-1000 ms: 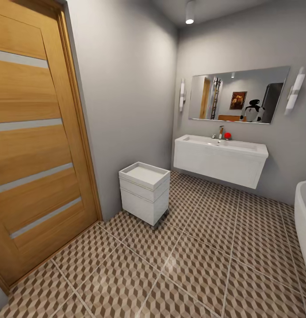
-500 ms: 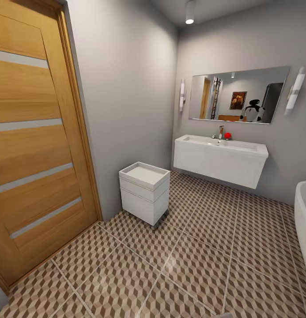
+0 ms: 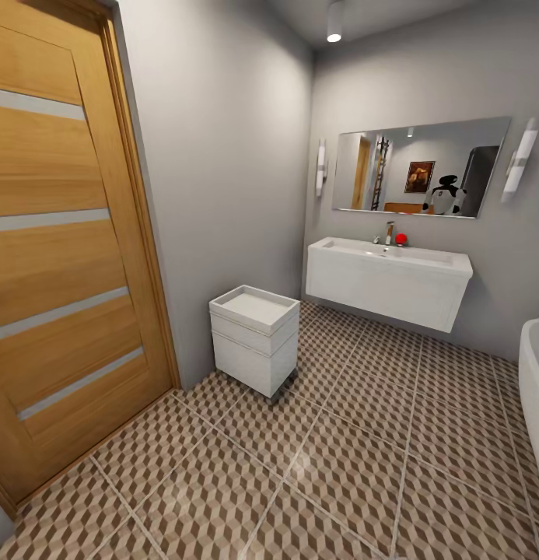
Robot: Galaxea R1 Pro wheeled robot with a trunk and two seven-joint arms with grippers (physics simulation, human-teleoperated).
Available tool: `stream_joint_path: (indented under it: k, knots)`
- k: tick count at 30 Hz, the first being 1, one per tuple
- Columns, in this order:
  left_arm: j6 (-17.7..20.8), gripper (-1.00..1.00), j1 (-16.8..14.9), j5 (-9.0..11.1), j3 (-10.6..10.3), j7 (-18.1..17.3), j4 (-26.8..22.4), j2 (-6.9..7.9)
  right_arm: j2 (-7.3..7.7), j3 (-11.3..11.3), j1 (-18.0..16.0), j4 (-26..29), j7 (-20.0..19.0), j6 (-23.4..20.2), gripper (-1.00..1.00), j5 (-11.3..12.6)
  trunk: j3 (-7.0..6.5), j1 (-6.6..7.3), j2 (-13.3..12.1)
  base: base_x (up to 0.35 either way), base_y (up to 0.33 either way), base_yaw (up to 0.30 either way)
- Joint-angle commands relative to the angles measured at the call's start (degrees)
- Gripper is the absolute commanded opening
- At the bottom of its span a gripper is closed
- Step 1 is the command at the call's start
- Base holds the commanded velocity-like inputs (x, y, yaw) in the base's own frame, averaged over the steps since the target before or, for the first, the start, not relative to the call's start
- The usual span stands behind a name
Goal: Take the four mousetraps from the cabinet in the bathroom and place them on the bathroom floor. Make sure all four end up on the same floor surface, and ensure that at least two of them are either under or directly next to the same bathroom sink.
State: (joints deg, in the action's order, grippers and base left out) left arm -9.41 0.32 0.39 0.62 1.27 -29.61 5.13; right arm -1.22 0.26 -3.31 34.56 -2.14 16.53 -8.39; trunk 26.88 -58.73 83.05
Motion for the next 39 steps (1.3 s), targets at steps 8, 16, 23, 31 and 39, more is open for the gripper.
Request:
stream_joint_path:
  k: [8, 16, 23, 31, 39]
  knots:
    - [-0.2, 1.00, 0.0, -0.1, -0.1, 0.1, -0.2, -1.57, 0.18, -0.3, 0.0, -0.6, 0.0, 0.5, 1.00, -0.4, 0.05, 0.00, 0.0, 0.000, 0.000, 0.000]
    - [-0.3, 1.00, 0.0, -0.2, -0.2, 0.1, -1.5, -2.47, 0.30, -0.2, 0.0, -0.5, 0.1, 0.4, 1.00, -0.4, 0.05, 0.00, 0.0, 0.000, 0.000, 0.000]
    - [-0.3, 1.00, 0.0, 0.0, -0.1, 0.2, -1.2, -1.63, 0.32, -0.3, 0.0, -1.0, 0.0, 0.4, 1.00, -0.3, 0.05, 0.00, 0.0, 0.000, 0.000, 0.000]
    - [-0.3, 1.00, 0.1, -0.4, -0.2, 0.1, -0.3, -3.12, 0.27, -0.2, 0.0, -1.0, 0.0, 0.5, 1.00, -0.4, 0.05, 0.00, 0.0, 0.000, 0.000, 0.000]
    - [-0.4, 1.00, 0.0, -0.1, -0.1, 0.2, 0.0, -2.65, 0.28, -0.3, 0.0, -1.1, 0.1, 0.5, 1.00, -0.3, 0.05, 0.00, 0.0, 0.000, 0.000, 0.000]
